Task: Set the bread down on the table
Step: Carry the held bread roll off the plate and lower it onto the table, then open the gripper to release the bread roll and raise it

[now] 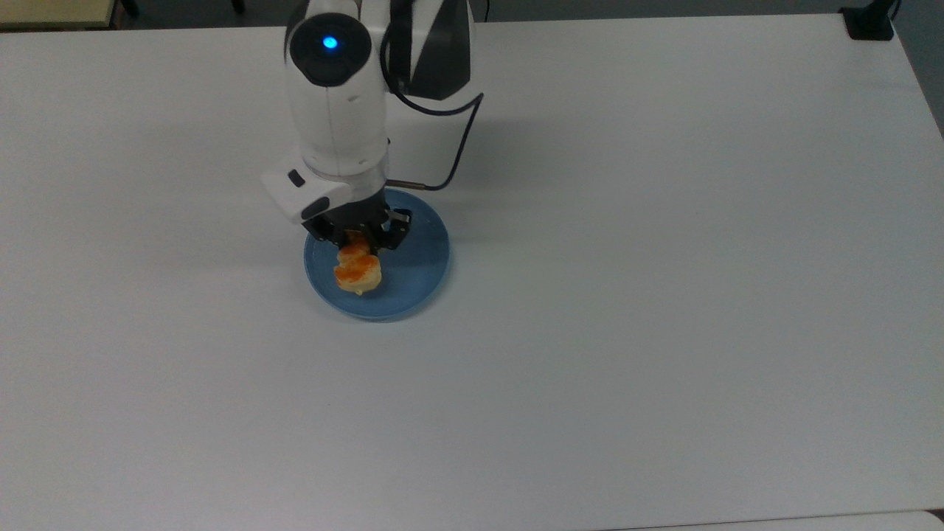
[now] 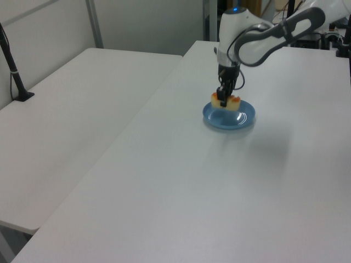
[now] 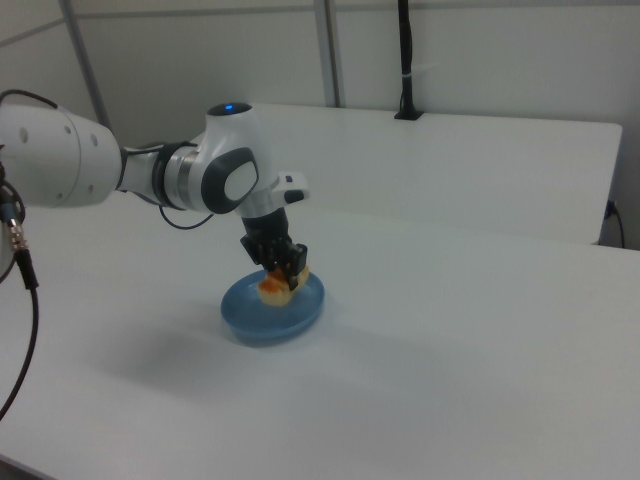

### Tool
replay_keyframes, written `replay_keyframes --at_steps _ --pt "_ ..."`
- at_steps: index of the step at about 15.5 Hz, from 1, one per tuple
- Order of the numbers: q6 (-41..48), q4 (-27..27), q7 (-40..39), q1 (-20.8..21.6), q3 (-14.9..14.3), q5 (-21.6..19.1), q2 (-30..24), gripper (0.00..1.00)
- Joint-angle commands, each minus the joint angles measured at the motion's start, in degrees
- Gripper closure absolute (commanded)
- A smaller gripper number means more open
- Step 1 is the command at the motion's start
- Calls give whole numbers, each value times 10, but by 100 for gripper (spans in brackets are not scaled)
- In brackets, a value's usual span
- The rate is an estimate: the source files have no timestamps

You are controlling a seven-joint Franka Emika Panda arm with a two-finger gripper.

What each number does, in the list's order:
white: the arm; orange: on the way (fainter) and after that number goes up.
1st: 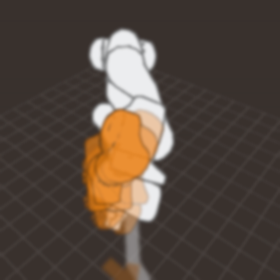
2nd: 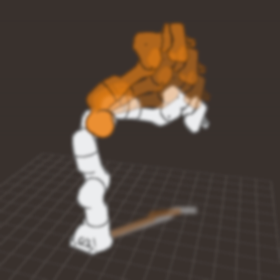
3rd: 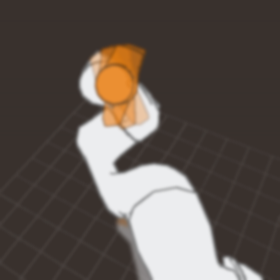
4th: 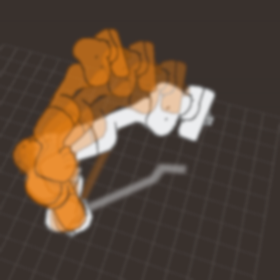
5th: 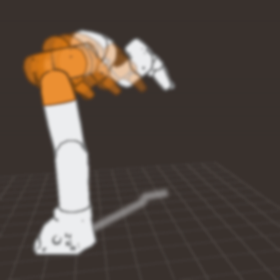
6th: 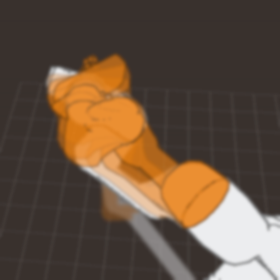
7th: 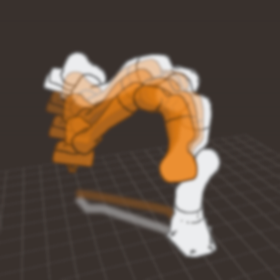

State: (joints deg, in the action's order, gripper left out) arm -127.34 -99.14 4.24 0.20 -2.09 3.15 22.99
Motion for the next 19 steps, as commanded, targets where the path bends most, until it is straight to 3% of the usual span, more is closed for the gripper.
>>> replay_keyframes --at_steps 1,8,10,12,16,17,19 --pt "42 36 -89 -46 -3 4 -29 62" --pt "32 119 -186 -136 -11 4 42 62" --pt "-2 175 -184 -139 -11 4 110 61" --pt "-51 187 -182 -135 -11 6 152 61" --pt "-66 200 -184 -131 -8 7 176 59" --pt "-66 199 -185 -130 -8 7 176 51" --pt "-65 197 -181 -129 -8 7 175 0"
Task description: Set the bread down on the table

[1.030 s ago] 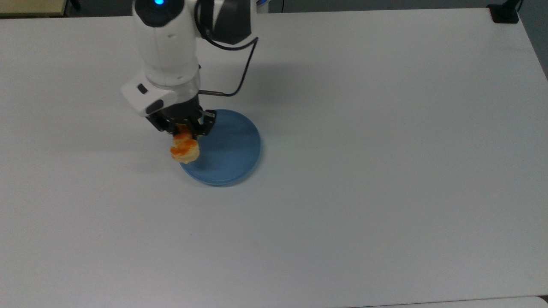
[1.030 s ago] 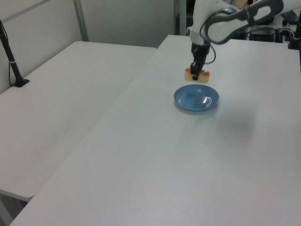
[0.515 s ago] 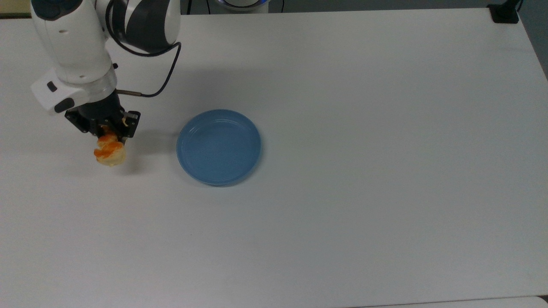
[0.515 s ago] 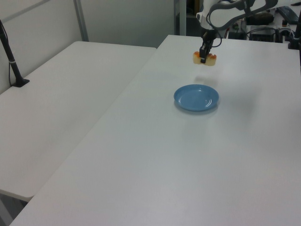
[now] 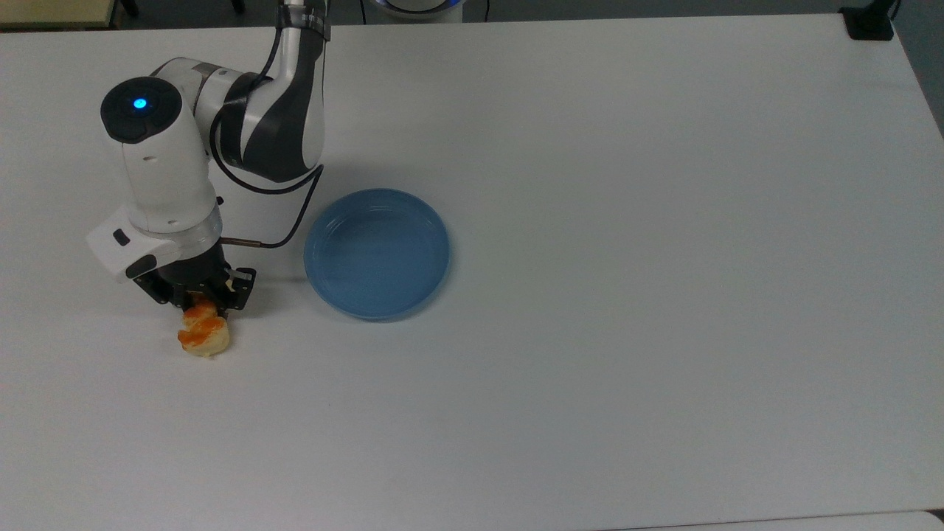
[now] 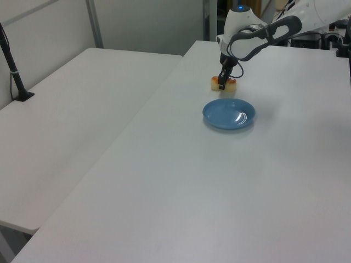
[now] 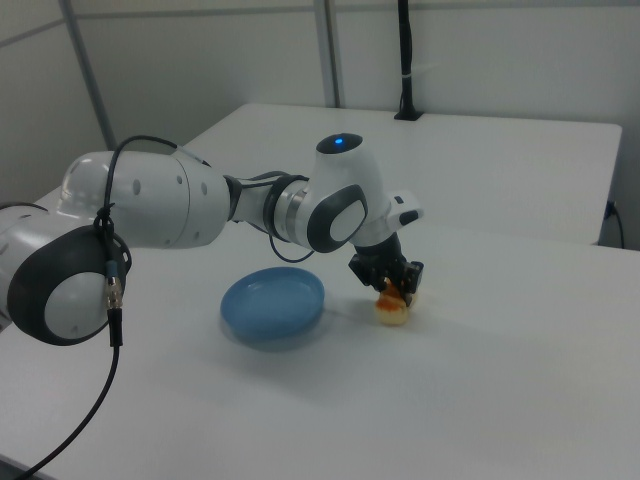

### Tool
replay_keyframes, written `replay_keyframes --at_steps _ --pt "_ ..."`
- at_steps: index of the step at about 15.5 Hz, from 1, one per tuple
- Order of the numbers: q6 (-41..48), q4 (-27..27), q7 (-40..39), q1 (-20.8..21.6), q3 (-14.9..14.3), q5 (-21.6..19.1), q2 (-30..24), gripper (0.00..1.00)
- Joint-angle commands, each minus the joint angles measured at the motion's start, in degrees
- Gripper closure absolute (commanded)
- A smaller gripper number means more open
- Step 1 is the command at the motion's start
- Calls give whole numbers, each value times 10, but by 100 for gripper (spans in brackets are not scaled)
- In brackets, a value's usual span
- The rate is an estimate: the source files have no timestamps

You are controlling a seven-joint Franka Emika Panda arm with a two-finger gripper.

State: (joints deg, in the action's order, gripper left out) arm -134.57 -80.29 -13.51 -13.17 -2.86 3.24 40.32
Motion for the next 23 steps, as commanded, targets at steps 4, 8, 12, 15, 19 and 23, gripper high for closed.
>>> replay_keyframes --at_steps 4,8,12,15,19,23 --pt "12 5 -3 4 0 5 -14 0" --pt "34 -10 16 1 0 -3 -60 0" --pt "196 -15 37 0 0 -6 -152 0" --pt "353 -16 59 3 -1 -38 -242 0" --pt "484 -49 110 34 -6 -73 -359 0" --pt "504 -92 135 145 -56 -73 -411 0"
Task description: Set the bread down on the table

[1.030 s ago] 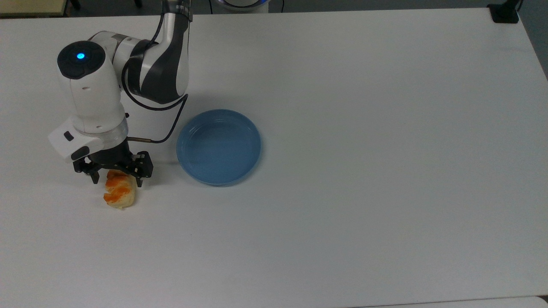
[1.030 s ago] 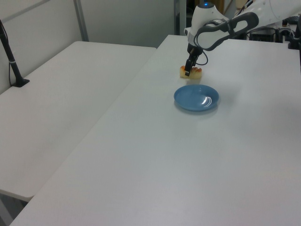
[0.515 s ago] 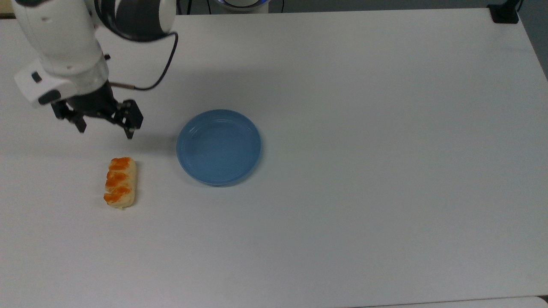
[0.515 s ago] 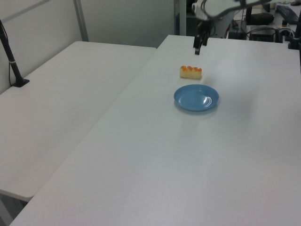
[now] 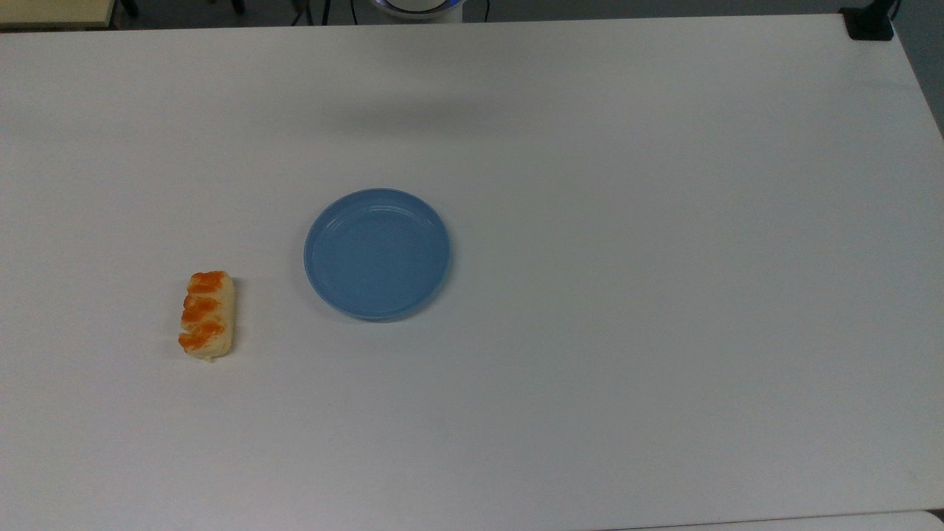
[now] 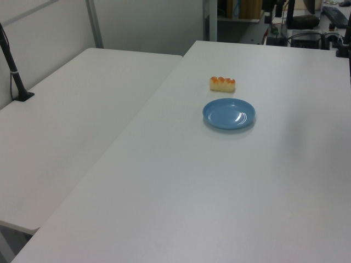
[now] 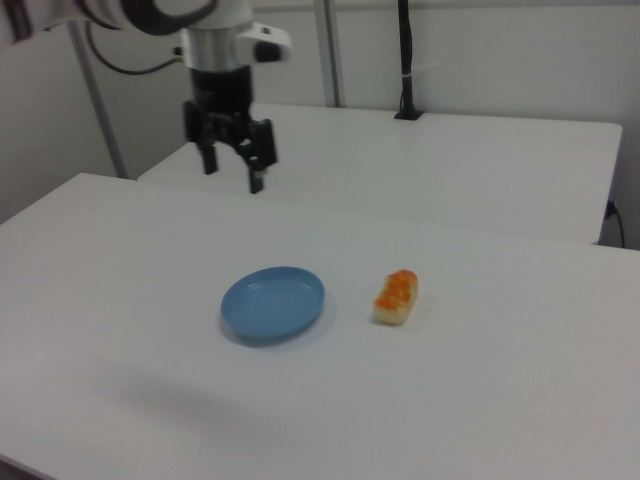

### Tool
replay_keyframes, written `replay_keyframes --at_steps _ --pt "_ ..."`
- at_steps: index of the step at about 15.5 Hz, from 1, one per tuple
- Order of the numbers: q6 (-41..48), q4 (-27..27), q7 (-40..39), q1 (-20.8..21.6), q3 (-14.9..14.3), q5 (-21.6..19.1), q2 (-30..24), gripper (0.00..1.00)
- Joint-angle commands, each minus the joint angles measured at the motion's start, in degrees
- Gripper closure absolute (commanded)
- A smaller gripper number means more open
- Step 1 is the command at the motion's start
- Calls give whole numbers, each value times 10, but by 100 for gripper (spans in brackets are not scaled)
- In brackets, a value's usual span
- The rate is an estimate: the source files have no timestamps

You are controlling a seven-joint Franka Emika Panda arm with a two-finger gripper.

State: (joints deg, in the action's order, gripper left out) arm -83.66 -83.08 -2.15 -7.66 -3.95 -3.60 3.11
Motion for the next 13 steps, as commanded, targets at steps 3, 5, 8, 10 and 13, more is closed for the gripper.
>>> replay_keyframes --at_steps 3,5,8,10,13 --pt "-34 -77 13 114 -45 2 -33 0" --pt "-95 -97 -10 114 -42 14 -33 0" --pt "-128 -100 -19 112 -42 25 -31 0" --pt "-119 -100 -17 108 -45 26 -33 0" --pt "-121 -97 -15 110 -45 26 -31 0"
